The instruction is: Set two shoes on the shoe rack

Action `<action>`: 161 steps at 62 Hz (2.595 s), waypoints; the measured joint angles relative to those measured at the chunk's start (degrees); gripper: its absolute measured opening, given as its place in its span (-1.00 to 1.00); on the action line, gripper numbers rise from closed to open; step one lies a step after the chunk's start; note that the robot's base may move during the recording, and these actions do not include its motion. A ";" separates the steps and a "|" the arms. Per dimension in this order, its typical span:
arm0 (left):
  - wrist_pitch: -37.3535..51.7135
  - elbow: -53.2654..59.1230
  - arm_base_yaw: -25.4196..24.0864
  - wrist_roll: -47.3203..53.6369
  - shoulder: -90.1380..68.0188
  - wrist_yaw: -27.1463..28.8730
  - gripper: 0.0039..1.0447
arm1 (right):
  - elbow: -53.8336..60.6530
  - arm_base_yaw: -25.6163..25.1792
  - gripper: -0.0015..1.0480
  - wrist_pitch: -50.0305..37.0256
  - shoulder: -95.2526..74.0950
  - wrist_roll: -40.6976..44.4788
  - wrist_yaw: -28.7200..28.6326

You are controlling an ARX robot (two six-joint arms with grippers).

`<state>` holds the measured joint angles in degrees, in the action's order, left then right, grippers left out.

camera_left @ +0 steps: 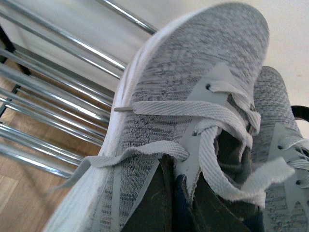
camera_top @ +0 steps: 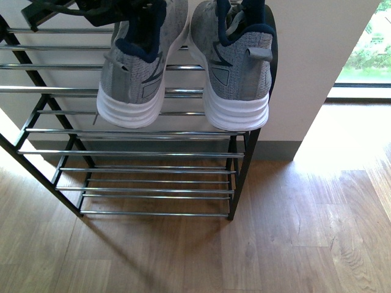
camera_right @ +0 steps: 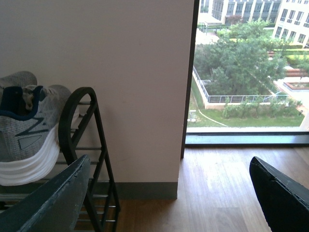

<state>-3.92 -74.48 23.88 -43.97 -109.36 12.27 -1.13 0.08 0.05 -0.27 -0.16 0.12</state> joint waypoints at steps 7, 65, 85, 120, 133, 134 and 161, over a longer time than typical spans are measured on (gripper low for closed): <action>-0.98 -2.84 -1.01 2.21 -2.67 -0.22 -0.98 | 0.02 0.00 0.82 0.00 0.00 0.00 0.00; 9.99 18.67 2.29 9.18 19.34 13.53 0.73 | 0.02 0.00 0.82 0.00 0.00 0.00 0.00; 53.79 46.90 -5.55 40.24 32.44 6.03 -0.26 | 0.00 0.00 0.82 0.00 0.00 0.02 0.00; 50.07 66.97 -16.61 43.32 55.15 -5.22 -0.98 | 0.00 0.00 0.82 0.00 0.00 0.02 0.00; 44.41 70.34 -21.00 43.36 64.22 -10.95 -0.98 | 0.02 0.00 0.82 0.00 0.00 0.02 0.00; 44.46 70.69 -21.86 43.36 64.54 -11.61 -0.98 | 0.02 0.00 0.82 0.00 0.00 0.00 0.00; 34.32 73.66 -23.67 43.43 78.42 -12.26 -0.98 | 0.02 0.00 0.82 0.00 0.00 0.00 0.00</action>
<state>30.39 -0.82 0.21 -0.54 -30.94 0.01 -1.10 0.08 0.05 -0.27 -0.16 0.12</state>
